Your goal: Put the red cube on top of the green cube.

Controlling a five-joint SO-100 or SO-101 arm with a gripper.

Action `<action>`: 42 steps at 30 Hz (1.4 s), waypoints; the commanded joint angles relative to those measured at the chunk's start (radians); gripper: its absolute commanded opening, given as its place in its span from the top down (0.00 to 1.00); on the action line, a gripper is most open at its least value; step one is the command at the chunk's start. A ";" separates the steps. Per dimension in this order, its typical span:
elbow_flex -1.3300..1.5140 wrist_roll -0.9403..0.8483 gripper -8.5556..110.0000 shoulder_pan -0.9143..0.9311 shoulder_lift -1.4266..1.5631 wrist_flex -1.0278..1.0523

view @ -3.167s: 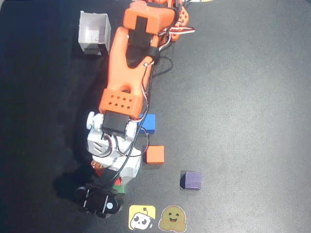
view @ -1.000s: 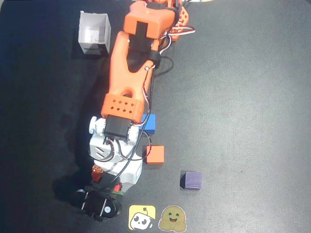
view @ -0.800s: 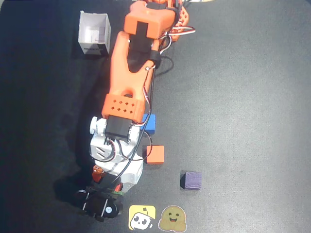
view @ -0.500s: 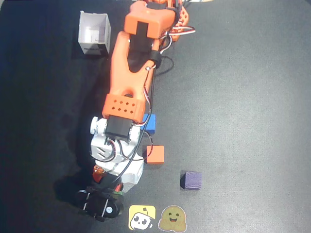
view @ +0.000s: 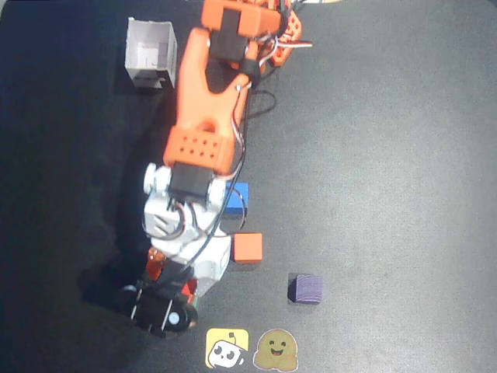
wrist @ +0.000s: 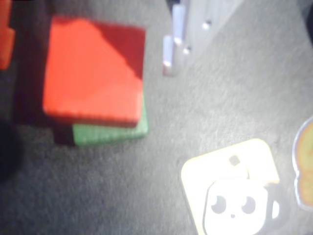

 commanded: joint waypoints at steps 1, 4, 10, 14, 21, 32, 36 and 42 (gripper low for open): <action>0.049 0.005 0.72 -0.011 0.146 -0.020; 0.124 -0.011 0.72 -0.011 0.239 -0.023; 0.319 -0.041 0.74 0.000 0.456 -0.029; 0.449 -0.041 0.80 0.000 0.589 -0.035; 0.663 -0.041 0.88 -0.005 0.785 -0.049; 1.000 -0.020 0.93 -0.009 1.098 -0.035; 1.114 -0.020 0.93 -0.012 1.243 -0.023; 1.275 -0.009 0.93 -0.014 1.494 0.051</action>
